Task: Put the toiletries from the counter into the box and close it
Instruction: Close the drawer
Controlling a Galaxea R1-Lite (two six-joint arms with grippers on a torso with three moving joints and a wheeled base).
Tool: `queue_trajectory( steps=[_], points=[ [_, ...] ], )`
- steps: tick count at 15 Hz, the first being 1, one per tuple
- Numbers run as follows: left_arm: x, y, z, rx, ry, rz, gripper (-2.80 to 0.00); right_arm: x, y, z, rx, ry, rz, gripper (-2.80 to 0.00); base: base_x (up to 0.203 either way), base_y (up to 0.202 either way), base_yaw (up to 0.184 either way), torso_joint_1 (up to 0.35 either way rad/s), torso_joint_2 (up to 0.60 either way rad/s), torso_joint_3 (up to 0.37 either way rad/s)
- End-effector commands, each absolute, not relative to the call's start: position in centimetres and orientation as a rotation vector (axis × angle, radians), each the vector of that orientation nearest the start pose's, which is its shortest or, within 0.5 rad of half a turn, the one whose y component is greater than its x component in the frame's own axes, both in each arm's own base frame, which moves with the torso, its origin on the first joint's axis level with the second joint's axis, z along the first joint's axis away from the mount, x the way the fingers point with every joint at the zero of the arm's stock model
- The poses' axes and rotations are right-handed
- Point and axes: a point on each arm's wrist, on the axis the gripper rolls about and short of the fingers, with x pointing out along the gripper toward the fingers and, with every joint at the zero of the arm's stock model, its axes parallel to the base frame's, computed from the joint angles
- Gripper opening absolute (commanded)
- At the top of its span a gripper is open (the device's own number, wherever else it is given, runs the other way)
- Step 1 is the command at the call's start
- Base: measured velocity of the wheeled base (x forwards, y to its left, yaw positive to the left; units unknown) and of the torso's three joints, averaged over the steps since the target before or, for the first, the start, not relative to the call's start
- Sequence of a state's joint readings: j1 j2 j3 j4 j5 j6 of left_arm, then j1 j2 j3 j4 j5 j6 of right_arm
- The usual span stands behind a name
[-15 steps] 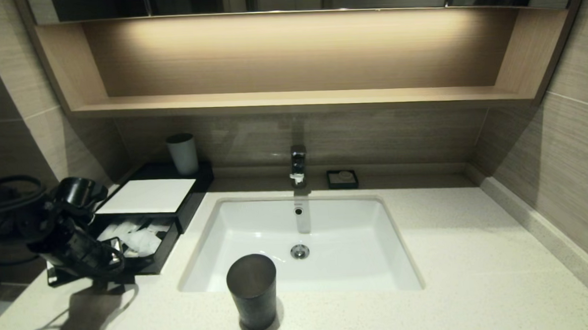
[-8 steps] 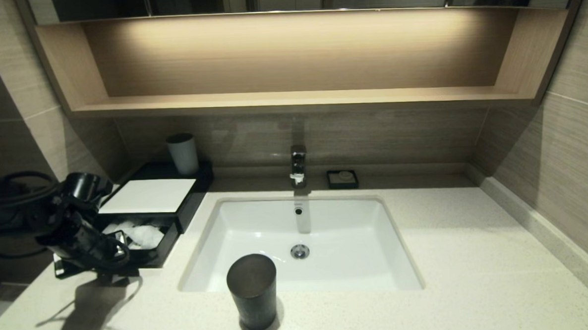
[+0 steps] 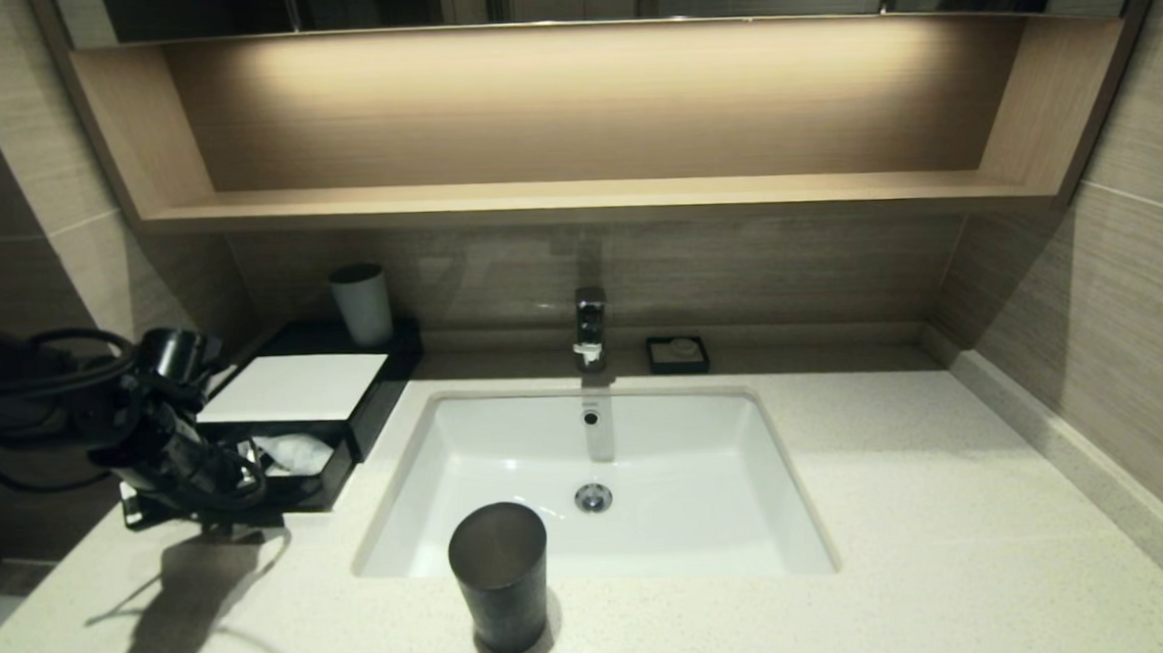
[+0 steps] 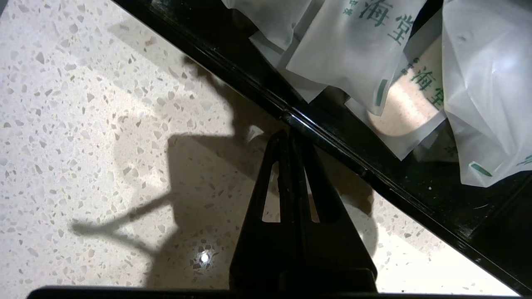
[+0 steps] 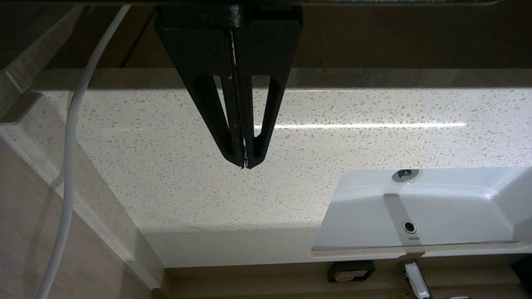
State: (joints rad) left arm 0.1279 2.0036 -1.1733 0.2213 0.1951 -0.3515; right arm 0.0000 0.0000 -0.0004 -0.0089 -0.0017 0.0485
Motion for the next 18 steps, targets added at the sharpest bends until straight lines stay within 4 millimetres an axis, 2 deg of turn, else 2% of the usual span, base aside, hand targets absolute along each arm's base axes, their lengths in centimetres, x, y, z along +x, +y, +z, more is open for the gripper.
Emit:
queue_trajectory(
  steps=[1, 18],
  points=[
    [35.3, 4.8, 10.6, -0.291, 0.98, 0.477, -2.8, -2.3, 0.0, 7.6, 0.049, -0.008, -0.001, -2.8, 0.0, 0.0, 0.0, 0.0, 0.0, 0.0],
    [38.6, 4.5, 10.7, -0.322, 0.91, 0.47, -2.8, -2.3, 0.0, 7.6, 0.049, -0.008, -0.001, -2.8, 0.0, 0.0, 0.0, 0.0, 0.0, 0.0]
  ],
)
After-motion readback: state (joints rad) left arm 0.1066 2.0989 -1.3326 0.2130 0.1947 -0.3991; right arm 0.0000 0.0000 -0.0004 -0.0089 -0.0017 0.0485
